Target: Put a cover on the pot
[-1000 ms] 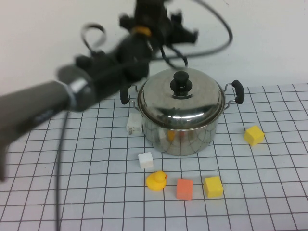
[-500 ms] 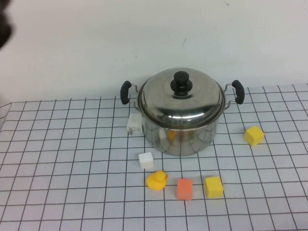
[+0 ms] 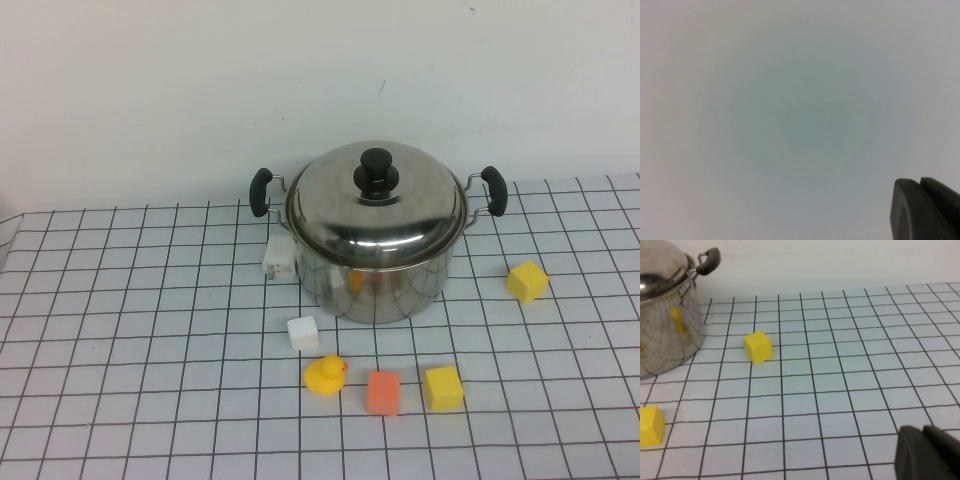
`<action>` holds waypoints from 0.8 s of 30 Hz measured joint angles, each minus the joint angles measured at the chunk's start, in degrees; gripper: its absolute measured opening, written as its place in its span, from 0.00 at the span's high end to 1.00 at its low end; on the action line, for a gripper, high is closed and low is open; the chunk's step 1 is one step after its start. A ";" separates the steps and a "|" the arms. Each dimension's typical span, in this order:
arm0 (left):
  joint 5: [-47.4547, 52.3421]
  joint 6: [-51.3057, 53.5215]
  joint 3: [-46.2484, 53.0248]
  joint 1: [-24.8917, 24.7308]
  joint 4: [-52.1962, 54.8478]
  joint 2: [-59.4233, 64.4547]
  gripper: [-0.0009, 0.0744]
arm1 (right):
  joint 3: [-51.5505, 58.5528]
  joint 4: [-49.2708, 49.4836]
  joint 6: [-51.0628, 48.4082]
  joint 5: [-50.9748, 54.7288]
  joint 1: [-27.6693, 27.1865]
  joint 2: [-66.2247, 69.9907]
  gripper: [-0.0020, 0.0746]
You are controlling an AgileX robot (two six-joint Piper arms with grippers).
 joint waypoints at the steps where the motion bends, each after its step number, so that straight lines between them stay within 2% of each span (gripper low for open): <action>1: 0.39 -0.08 1.77 0.00 0.00 -1.21 0.99 | 0.00 0.00 0.00 0.00 0.00 0.00 0.96; 11: 3.00 -0.12 14.36 0.00 0.00 -16.71 0.99 | 0.00 0.00 0.00 0.00 0.00 0.00 0.96; 24: 1.33 -4.40 15.67 0.00 0.00 -21.67 0.99 | 0.00 0.00 0.00 0.00 0.00 0.00 0.96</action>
